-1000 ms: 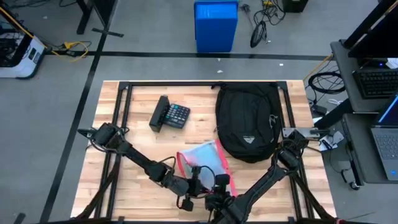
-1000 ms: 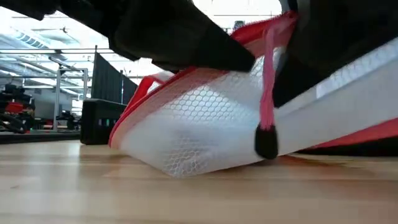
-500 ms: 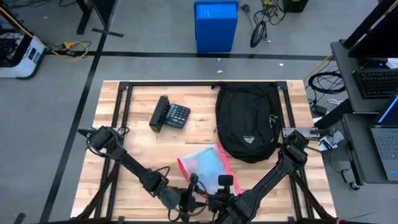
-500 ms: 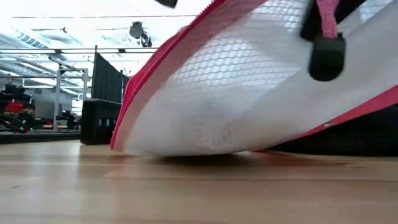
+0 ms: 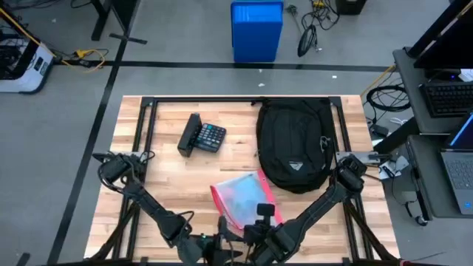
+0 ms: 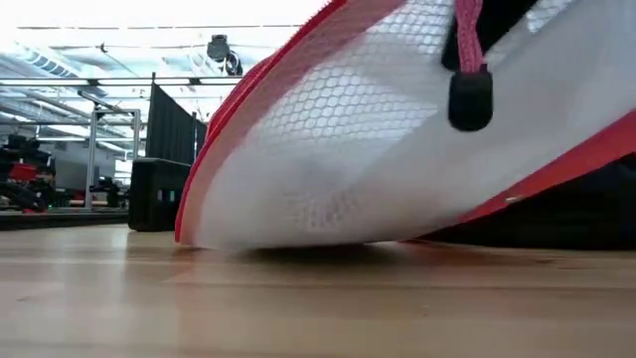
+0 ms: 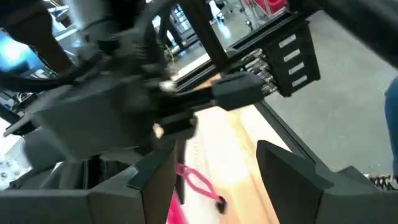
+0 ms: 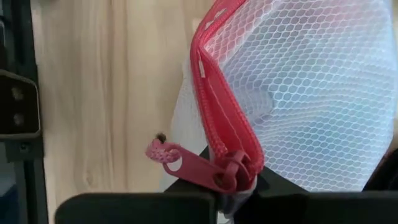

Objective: Unpack backpack
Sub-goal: Close the white zip bag

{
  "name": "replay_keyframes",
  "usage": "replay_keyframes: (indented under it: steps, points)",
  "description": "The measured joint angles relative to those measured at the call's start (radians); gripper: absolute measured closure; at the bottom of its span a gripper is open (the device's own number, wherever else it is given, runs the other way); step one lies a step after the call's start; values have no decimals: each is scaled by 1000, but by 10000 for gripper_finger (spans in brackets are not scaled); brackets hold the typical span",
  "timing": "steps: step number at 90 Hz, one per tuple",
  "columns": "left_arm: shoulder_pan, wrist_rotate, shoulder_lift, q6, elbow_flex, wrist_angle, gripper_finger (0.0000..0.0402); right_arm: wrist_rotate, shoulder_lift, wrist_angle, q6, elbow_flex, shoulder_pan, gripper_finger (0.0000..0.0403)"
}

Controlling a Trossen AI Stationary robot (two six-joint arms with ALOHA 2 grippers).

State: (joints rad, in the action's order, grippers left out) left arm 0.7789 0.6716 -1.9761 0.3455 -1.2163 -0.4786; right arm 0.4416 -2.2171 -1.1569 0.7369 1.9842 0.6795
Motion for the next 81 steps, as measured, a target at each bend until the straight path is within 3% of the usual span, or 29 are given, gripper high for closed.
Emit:
replay_keyframes:
  steps: [33,56,81]
  points:
    - [-39,168,-1,-261,1,75,194,-3,30,23,-20,0,-34,403]
    - [-51,172,-1,-357,1,76,194,-3,31,16,-39,0,-72,403]
    - [-31,214,-1,-365,1,99,194,1,38,-4,-65,0,-111,403]
